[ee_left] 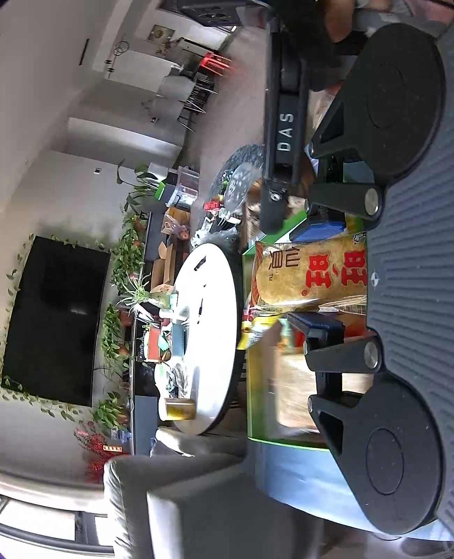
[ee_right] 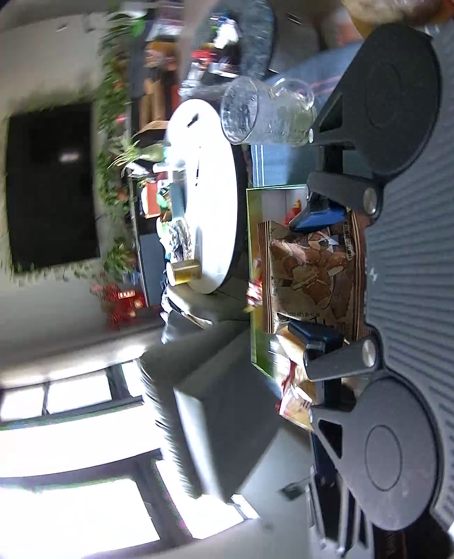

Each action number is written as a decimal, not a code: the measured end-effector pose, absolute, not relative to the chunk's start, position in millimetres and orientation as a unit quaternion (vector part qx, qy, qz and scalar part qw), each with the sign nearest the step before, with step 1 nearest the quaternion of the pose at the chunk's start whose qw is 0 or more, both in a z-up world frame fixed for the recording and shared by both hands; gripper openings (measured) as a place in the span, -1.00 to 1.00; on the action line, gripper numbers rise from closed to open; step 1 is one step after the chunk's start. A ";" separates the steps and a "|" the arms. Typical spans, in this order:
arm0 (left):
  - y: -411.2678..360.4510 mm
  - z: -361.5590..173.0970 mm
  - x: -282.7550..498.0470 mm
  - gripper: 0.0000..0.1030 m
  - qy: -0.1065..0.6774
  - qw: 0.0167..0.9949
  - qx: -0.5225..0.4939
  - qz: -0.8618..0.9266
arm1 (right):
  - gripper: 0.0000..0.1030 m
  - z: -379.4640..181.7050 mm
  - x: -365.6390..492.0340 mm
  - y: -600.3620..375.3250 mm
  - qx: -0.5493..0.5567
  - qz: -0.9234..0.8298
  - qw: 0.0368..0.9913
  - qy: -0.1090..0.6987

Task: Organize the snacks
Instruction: 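Carry both bags over the green box and release them inside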

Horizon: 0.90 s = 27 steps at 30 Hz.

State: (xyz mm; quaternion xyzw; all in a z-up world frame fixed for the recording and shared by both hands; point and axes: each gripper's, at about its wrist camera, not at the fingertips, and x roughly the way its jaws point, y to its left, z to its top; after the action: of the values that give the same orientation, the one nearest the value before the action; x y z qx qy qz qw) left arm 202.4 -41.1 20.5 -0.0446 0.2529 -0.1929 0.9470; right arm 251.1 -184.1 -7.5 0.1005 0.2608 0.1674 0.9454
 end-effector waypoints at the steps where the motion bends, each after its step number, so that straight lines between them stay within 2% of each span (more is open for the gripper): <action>1: -43.0 19.5 211.5 -0.23 0.256 0.946 -0.043 -0.193 | 0.53 -10.1 259.6 -184.3 0.111 0.168 0.943 0.264; 7: -49.1 -3.5 259.2 -0.23 0.261 0.949 -0.044 -0.174 | 0.54 -36.9 299.1 -185.6 0.144 0.158 0.935 0.283; 12: -43.7 -16.2 269.1 0.24 0.268 0.948 -0.057 -0.164 | 0.56 -47.2 311.9 -208.2 0.187 0.155 0.923 0.297; 23: -35.9 9.6 206.2 0.52 0.217 0.962 -0.034 -0.163 | 0.56 -20.4 268.3 -216.9 0.206 0.148 0.929 0.270; 27: -30.0 19.3 176.3 0.64 0.223 0.962 -0.025 -0.153 | 0.56 -0.4 237.8 -214.0 0.200 0.148 0.938 0.242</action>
State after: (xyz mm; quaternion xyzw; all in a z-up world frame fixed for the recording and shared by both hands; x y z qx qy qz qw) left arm 176.3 -30.0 19.3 -0.0252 0.2225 -0.1532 0.9625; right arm 237.8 -214.0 -0.4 0.1999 0.2415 0.1483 0.9379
